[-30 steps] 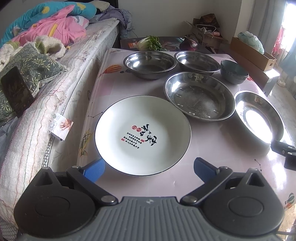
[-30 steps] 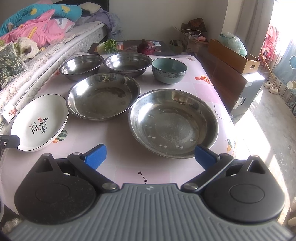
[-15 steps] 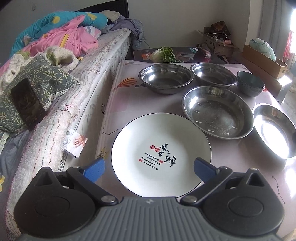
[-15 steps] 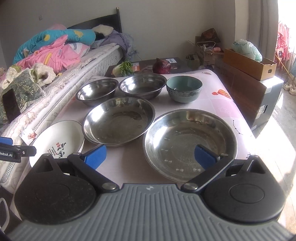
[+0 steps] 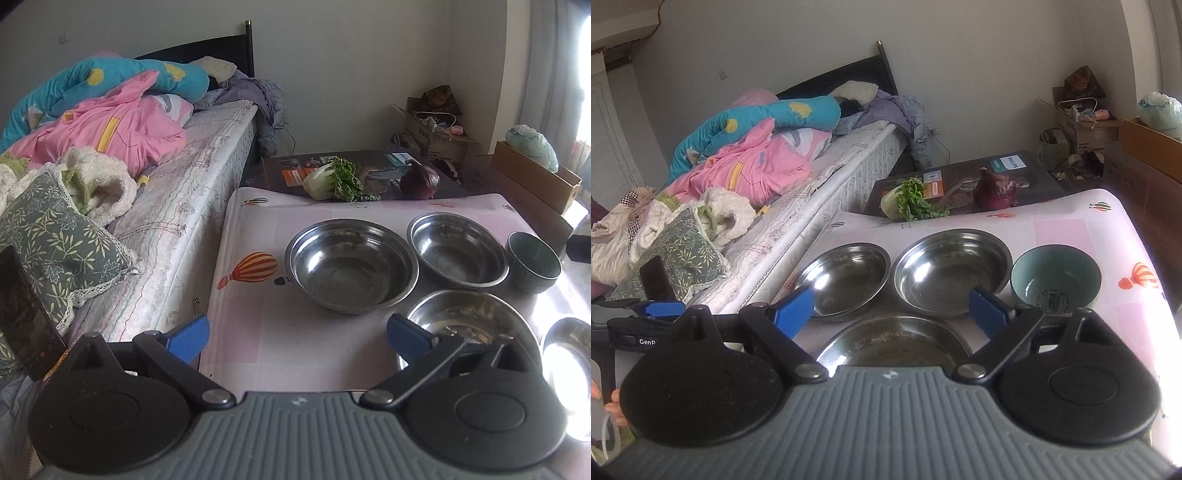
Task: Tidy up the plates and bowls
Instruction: 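Reach the left tool to a stainless steel bowl and grip its rim, then lift the stainless bowl with the left tool while the right tool approaches the teal bowl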
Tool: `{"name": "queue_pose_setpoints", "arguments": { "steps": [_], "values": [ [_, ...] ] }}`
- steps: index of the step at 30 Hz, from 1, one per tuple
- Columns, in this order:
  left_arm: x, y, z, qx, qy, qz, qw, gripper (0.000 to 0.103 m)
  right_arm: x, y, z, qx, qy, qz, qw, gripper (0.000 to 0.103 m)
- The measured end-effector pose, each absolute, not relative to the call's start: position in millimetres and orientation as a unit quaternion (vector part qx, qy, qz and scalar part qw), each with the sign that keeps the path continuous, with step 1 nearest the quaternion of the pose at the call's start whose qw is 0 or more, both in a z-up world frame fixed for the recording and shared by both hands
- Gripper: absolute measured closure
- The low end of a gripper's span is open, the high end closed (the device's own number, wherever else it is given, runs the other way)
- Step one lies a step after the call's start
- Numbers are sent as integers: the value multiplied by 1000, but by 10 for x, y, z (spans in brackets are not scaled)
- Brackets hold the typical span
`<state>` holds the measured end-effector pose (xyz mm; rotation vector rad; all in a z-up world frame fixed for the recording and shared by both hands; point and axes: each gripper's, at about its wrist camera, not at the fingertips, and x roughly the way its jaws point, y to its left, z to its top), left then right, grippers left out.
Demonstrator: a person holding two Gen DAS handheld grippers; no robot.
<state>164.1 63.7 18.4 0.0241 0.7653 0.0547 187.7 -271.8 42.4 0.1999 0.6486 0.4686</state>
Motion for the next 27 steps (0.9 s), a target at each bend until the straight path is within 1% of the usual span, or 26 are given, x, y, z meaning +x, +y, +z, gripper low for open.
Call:
{"name": "queue_pose_setpoints", "arguments": {
  "steps": [2,3,4,6,7,8,9,11,13,15,16,19,21,23,25,27],
  "values": [
    [1881,700,129,-2,381,20,924,2,2239,-2542,411,80,331,238,910,33],
    [1987,725,95,-9,387,17,922,5,2383,-2464,407,70,333,241,909,38],
    [2110,763,45,-18,398,16,917,6,2553,-2374,396,58,334,243,909,41],
    [2295,813,-33,-32,415,14,909,8,2890,-2219,348,43,349,249,903,56],
    [2410,832,-89,-41,426,15,904,9,3079,-2119,307,39,361,254,896,57],
    [2497,844,-132,-43,434,13,900,11,3253,-2015,269,34,371,258,891,62],
    [2569,847,-170,-44,441,12,896,14,3415,-1912,218,25,381,261,886,68],
    [2710,853,-263,-45,457,13,888,17,3670,-1731,124,7,398,272,876,71],
    [2836,857,-348,-50,474,10,879,24,3927,-1558,-22,9,425,283,860,72],
    [2928,871,-434,-58,491,9,869,36,4109,-1423,-141,4,439,281,853,74],
    [2960,871,-465,-61,496,8,866,39,4168,-1374,-203,-1,445,282,850,74],
    [3024,876,-553,-68,504,10,861,51,4307,-1310,-352,-4,457,278,845,74],
    [3068,903,-605,-76,512,10,855,64,4357,-1293,-431,-2,467,281,839,74],
    [3093,946,-644,-85,521,9,849,71,4376,-1285,-503,0,476,290,830,75],
    [3094,983,-664,-89,521,10,849,73,4367,-1271,-565,-2,486,297,822,76],
    [3081,1020,-665,-89,522,13,848,78,4344,-1240,-584,-6,489,306,817,76]
  ]
}}
